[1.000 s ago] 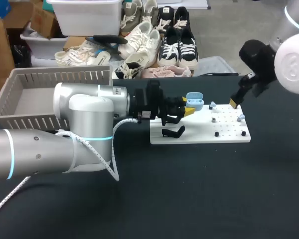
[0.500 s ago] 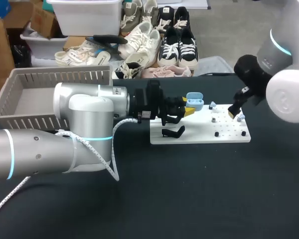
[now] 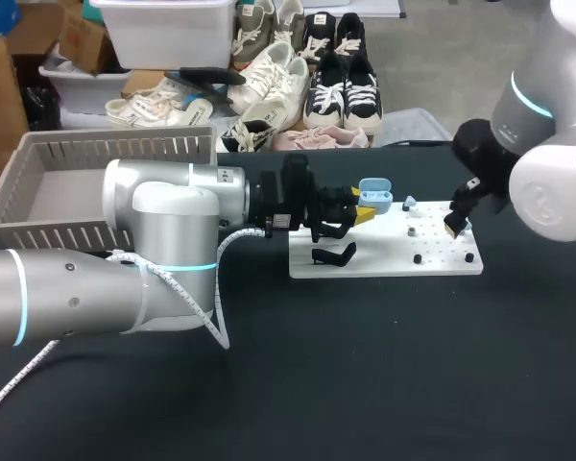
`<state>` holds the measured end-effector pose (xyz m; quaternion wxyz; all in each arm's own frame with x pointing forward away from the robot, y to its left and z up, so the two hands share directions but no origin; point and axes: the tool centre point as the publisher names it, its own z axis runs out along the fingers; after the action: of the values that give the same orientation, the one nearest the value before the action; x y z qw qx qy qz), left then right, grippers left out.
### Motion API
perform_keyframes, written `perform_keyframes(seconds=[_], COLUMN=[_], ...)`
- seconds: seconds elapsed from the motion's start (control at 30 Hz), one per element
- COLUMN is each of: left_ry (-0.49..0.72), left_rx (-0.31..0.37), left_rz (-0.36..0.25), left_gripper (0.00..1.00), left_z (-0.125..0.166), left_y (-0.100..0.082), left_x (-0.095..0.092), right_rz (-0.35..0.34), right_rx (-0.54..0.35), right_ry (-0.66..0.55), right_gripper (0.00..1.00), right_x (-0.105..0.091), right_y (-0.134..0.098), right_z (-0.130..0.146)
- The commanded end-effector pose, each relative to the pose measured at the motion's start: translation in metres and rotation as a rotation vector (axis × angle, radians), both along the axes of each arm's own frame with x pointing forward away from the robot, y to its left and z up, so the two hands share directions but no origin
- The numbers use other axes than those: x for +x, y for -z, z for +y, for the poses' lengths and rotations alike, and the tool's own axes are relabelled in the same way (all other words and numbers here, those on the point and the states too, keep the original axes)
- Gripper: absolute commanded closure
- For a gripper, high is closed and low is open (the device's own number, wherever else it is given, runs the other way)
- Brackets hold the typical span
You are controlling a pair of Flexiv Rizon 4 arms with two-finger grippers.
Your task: Pick up each earbud case from the left stands, insert the matching earbuds, close the lid, and place the case in the box.
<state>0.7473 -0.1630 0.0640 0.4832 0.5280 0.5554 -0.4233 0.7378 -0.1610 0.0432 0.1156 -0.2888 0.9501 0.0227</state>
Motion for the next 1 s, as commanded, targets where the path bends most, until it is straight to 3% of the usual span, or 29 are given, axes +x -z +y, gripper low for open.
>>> perform_keyframes(seconds=[0.03,0.23,0.33,0.57,1.0], left_ry=[-0.004,-0.004,-0.004,-0.004,-0.004], left_rx=[-0.003,-0.003,-0.003,-0.003,-0.003], left_rz=[-0.002,-0.002,-0.002,-0.002,-0.002], left_gripper=[1.0,1.0,1.0,1.0,1.0], left_z=[0.0,0.0,0.0,0.0,0.0], left_y=[0.001,0.001,0.001,0.001,0.001], left_x=[-0.001,-0.001,-0.001,-0.001,-0.001], right_rz=[0.009,0.017,0.018,0.021,0.036], right_rx=[-0.001,-0.01,-0.013,-0.003,0.001], right_ry=[0.009,0.028,0.038,0.068,0.069], right_gripper=[0.09,0.33,0.4,0.5,0.53], right_x=[0.0,-0.002,-0.003,-0.006,-0.005], right_y=[0.0,0.002,0.003,0.006,0.013], right_z=[-0.001,-0.001,-0.001,-0.003,0.001])
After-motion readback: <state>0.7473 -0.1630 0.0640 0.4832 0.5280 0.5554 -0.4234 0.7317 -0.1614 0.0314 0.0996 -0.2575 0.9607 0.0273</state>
